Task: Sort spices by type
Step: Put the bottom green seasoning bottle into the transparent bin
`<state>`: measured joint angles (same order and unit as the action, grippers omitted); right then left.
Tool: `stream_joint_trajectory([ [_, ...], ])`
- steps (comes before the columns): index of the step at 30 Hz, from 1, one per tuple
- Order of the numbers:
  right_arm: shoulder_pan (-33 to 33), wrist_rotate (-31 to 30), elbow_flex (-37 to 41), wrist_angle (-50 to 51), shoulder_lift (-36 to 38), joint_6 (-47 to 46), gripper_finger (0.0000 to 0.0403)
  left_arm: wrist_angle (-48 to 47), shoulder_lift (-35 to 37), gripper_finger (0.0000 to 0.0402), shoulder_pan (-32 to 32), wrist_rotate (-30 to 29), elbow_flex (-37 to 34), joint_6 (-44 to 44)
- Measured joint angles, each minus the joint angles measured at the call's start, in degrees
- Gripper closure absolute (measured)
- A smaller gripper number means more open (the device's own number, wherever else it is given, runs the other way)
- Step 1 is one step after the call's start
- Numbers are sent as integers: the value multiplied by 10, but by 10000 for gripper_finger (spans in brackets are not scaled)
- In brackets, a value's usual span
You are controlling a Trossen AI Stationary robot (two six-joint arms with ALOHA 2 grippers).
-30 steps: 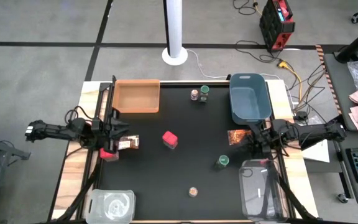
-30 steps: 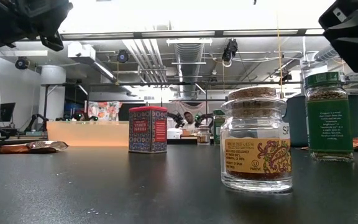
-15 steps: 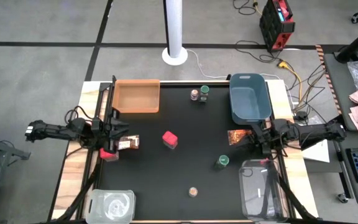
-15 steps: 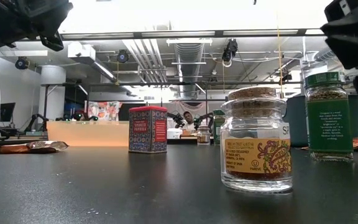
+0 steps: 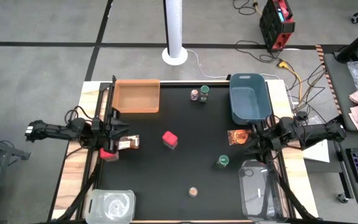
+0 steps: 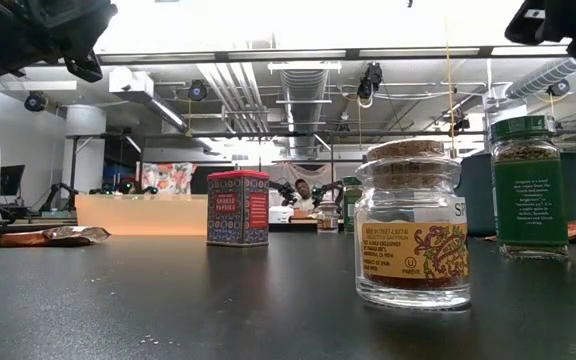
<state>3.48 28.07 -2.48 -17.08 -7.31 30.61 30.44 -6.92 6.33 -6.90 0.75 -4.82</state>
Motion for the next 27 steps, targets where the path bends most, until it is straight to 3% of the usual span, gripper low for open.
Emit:
stream_joint_trajectory([
  [8,0,-1,0,0,0,52,312,0,0,335,0,0,0,0],
  [11,0,-1,0,-2,0,-59,312,0,0,335,0,0,0,-1],
  [12,0,-31,-4,-8,0,-121,312,0,0,335,0,0,0,-1],
  [13,-1,-99,-14,-6,0,-193,312,0,0,335,0,0,0,-3],
  [16,-4,-389,-60,88,-2,-372,312,0,0,335,0,-5,0,-3],
  [17,-3,-445,-78,136,-9,-410,312,0,0,335,0,-10,0,-3],
  [20,-3,-476,-128,235,-31,-465,312,0,0,335,0,-15,0,-4],
  [27,-3,-472,-223,289,-110,-471,312,0,-1,335,0,-16,0,7],
])
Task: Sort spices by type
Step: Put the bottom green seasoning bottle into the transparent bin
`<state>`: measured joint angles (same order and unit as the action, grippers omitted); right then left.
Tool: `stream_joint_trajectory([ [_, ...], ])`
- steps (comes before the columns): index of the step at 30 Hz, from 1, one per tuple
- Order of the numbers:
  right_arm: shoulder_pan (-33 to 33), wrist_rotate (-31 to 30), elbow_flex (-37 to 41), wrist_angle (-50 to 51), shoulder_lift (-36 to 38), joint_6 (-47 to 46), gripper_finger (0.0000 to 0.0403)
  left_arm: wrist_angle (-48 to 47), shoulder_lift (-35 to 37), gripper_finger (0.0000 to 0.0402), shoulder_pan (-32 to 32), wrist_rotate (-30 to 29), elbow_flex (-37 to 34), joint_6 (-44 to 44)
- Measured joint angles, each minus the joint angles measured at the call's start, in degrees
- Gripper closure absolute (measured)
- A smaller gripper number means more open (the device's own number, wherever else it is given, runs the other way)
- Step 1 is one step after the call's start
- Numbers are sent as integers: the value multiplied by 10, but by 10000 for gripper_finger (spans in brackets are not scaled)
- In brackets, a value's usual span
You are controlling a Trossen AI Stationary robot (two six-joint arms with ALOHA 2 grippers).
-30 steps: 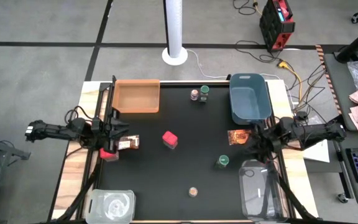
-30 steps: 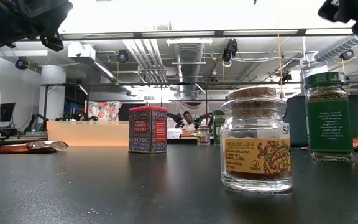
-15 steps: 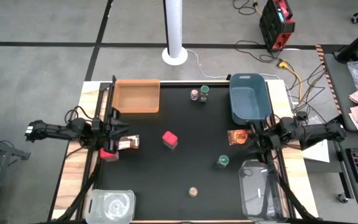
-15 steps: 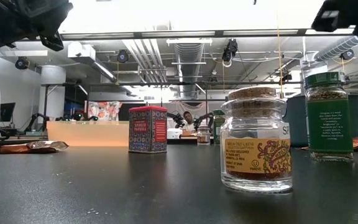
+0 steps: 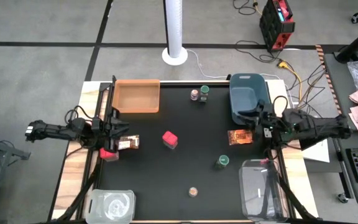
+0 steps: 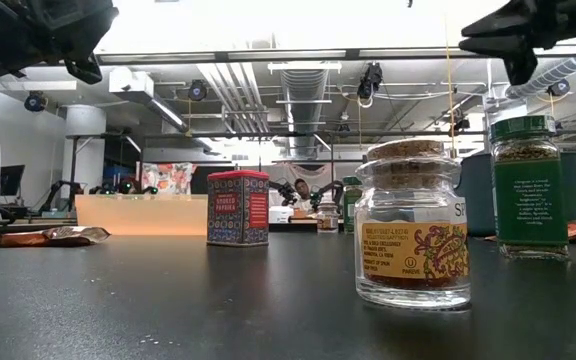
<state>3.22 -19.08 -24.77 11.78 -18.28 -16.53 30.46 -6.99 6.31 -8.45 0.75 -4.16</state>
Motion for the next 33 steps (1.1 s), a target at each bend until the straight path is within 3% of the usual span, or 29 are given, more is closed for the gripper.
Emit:
stream_joint_trajectory([
  [15,0,1,-102,47,-179,40,312,0,0,335,0,-5,0,-7],
  [23,0,1,-130,20,-226,30,312,-5,0,335,0,-153,0,-61],
  [33,-5,17,-195,47,-284,8,312,-5,-1,335,0,-144,0,-59],
])
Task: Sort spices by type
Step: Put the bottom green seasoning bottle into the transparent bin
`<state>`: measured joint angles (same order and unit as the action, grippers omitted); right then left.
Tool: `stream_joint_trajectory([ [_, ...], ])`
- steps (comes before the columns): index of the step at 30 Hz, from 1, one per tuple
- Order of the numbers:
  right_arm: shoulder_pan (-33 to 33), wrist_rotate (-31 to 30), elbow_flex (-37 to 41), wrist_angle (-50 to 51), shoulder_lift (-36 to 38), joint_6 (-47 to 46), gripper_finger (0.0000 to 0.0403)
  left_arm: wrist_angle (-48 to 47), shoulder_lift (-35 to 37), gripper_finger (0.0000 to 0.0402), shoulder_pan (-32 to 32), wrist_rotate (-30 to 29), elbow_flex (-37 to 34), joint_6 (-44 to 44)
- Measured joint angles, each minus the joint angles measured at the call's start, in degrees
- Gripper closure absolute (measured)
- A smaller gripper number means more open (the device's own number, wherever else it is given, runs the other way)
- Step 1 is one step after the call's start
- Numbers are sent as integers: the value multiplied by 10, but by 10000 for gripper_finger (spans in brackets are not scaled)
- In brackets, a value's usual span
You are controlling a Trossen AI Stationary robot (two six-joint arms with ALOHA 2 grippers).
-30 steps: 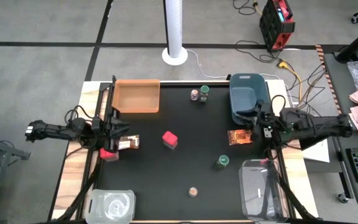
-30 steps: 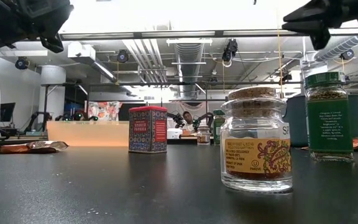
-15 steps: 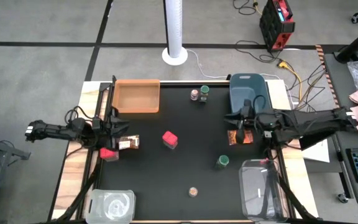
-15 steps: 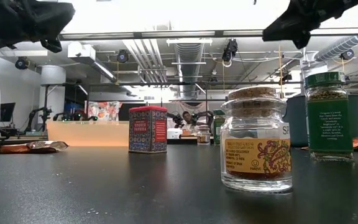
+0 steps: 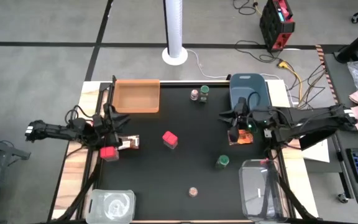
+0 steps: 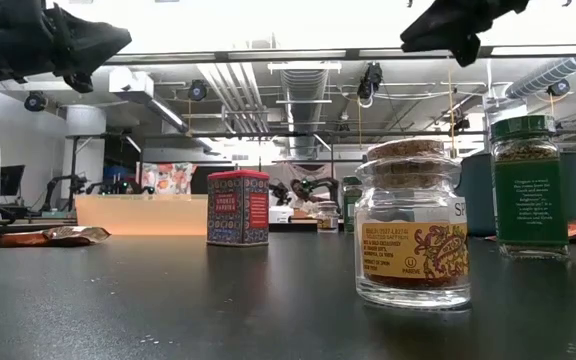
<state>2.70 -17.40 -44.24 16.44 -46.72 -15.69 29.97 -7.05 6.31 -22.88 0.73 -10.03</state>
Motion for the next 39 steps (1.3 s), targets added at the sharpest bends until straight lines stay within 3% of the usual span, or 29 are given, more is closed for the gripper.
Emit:
stream_joint_trajectory([
  [6,0,69,-84,138,-87,4,312,-10,0,335,0,-1,0,0],
  [11,5,73,-168,302,-162,3,312,-21,0,335,0,-1,0,-14],
  [19,31,130,-265,492,-258,-103,305,-35,0,335,0,-1,0,-16],
  [24,56,160,-288,544,-299,-145,252,-36,0,336,0,-1,0,-15],
  [33,128,175,-297,543,-349,-101,125,-40,0,335,0,-1,0,-15],
  [39,166,175,-297,522,-359,-142,79,-40,0,335,0,-1,0,-15],
])
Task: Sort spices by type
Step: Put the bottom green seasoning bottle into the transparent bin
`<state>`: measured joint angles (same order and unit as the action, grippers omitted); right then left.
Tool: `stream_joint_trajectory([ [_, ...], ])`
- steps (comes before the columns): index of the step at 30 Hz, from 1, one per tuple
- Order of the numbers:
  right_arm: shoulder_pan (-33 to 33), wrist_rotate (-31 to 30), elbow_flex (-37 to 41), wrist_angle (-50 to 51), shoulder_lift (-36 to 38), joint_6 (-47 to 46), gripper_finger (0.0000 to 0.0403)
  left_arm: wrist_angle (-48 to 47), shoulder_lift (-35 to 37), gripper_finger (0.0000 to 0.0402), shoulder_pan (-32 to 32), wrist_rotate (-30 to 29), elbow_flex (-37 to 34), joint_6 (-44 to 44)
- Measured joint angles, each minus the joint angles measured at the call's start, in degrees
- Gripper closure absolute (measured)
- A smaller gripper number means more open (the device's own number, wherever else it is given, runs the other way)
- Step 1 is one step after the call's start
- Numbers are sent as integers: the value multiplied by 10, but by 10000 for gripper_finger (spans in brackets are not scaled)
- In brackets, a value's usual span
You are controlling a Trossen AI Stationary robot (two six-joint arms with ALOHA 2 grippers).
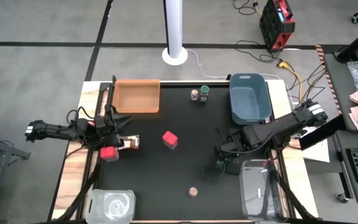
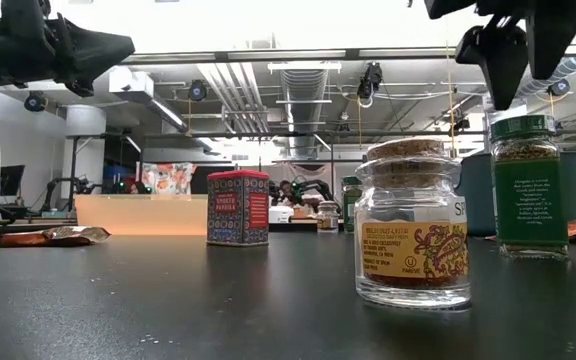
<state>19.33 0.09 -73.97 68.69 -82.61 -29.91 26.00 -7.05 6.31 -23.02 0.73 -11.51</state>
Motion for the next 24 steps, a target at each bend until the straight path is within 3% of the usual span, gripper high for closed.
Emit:
stream_joint_trajectory([
  [11,3,-16,13,-25,-13,-70,62,0,0,335,0,0,0,6],
  [24,5,5,13,-44,-87,-61,69,-4,0,335,0,0,0,9],
])
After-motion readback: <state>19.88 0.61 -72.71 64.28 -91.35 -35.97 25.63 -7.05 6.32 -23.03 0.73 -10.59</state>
